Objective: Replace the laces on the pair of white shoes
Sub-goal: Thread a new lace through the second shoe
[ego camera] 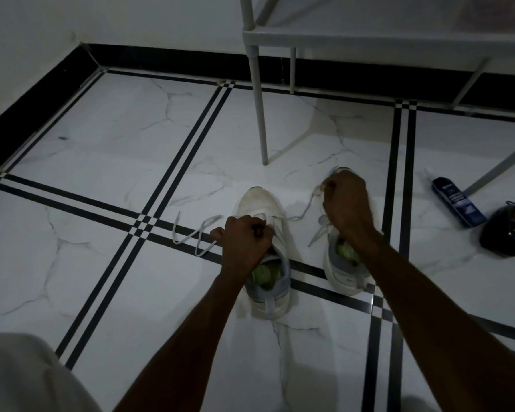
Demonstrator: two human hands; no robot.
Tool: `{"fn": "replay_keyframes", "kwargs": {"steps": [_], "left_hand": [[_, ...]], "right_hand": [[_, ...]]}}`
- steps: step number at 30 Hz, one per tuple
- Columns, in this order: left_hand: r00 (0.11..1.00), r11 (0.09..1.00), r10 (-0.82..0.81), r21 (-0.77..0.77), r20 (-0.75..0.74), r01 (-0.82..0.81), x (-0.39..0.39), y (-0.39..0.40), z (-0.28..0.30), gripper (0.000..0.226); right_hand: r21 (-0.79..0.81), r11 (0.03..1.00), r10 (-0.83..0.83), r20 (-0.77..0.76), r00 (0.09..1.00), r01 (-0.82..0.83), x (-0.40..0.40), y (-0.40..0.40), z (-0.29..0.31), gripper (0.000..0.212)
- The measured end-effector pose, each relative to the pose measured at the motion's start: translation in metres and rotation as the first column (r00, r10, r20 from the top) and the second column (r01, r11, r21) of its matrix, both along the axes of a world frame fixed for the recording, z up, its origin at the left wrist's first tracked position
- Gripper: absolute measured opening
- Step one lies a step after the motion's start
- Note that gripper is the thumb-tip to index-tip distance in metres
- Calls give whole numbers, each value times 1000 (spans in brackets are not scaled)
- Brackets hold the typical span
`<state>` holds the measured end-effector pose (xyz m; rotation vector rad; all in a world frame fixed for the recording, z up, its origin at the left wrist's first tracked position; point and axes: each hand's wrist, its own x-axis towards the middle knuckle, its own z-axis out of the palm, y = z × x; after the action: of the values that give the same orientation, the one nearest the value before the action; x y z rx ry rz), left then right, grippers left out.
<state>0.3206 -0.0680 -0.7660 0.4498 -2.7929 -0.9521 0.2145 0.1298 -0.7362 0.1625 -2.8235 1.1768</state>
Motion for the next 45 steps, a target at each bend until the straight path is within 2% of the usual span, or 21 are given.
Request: {"fn": "replay_keyframes", "kwargs": {"steps": [3, 5, 7, 10, 11, 12, 14, 15, 16, 17, 20, 22, 24, 26, 29, 31, 34, 35, 38, 42, 45], "left_hand": [[1000, 1000, -8, 17, 0, 8, -2, 3, -1, 37], [999, 998, -35, 50, -10, 36, -6, 5, -5, 39], [999, 998, -43, 50, -10, 44, -7, 4, -8, 39], [999, 998, -42, 38, -15, 43, -4, 3, -7, 40], [999, 999, -39, 35, -20, 40, -3, 4, -4, 40], [999, 999, -32, 30, -19, 32, -2, 5, -2, 39], [1000, 1000, -19, 9, -13, 19, 0, 6, 1, 37], [1000, 1000, -21, 7, -9, 21, 0, 5, 1, 36], [1000, 1000, -27, 12, -7, 27, 0, 5, 2, 36], [999, 999, -31, 22, -10, 31, 1, 4, 2, 36], [999, 999, -39, 1, 1, 39, 0, 7, 5, 34], [999, 998, -49, -37, 5, 49, 0, 10, 8, 32], [998, 998, -66, -24, 2, 66, 0, 10, 7, 31], [997, 997, -72, -8, 1, 72, 2, 7, 7, 31], [996, 996, -89, -6, -4, 89, 5, 8, 7, 29], [994, 994, -69, 80, -88, 77, 6, 5, 7, 21], [965, 973, 92, 229, -245, -35, 3, -11, 4, 18], [965, 964, 128, 257, -229, -67, 1, -16, 1, 18], [993, 920, 117, 381, -33, -96, -2, -20, -7, 16], [993, 934, 107, 347, -50, -83, -4, -24, -17, 9], [992, 940, 113, 330, -57, -88, -3, -26, -17, 6]], "right_hand": [[-82, 982, 177, 84, 981, -171, 14, -21, 7, 17], [19, 955, 290, 152, 945, -296, 30, -40, -3, 20], [101, 936, 319, 169, 933, -338, 38, -48, -8, 16], [102, 912, 382, 149, 912, -398, 38, -42, -3, 24], [95, 925, 352, 144, 925, -367, 34, -36, 1, 21], [69, 962, 254, 122, 959, -263, 26, -26, 6, 18], [-15, 997, -73, -17, 997, 72, 9, 1, 15, 16], [-14, 976, -216, -134, 967, 216, 2, 13, 20, 16], [10, 962, -266, -201, 943, 273, -2, 20, 22, 16], [20, 968, -241, -204, 949, 250, -3, 21, 18, 17], [-107, 990, 84, -34, 996, -87, 11, -4, -2, 32], [-49, 951, 307, 41, 951, -305, 22, -24, -20, 35], [15, 924, 378, 109, 919, -382, 28, -34, -28, 29], [27, 933, 354, 96, 930, -358, 26, -36, -26, 16], [51, 936, 344, 90, 935, -349, 26, -36, -22, 14], [15, 940, 337, 116, 934, -341, 26, -36, -19, 12], [-41, 962, 272, 193, 943, -269, 29, -39, -16, 10], [-57, 968, 252, 217, 943, -245, 30, -39, -15, 10], [-120, 977, 207, 315, 926, -177, 30, -42, -14, 10], [-261, 963, 177, 456, 872, -60, 32, -42, -17, 16], [-420, 904, 187, 549, 815, 75, 33, -42, -21, 17]]}}
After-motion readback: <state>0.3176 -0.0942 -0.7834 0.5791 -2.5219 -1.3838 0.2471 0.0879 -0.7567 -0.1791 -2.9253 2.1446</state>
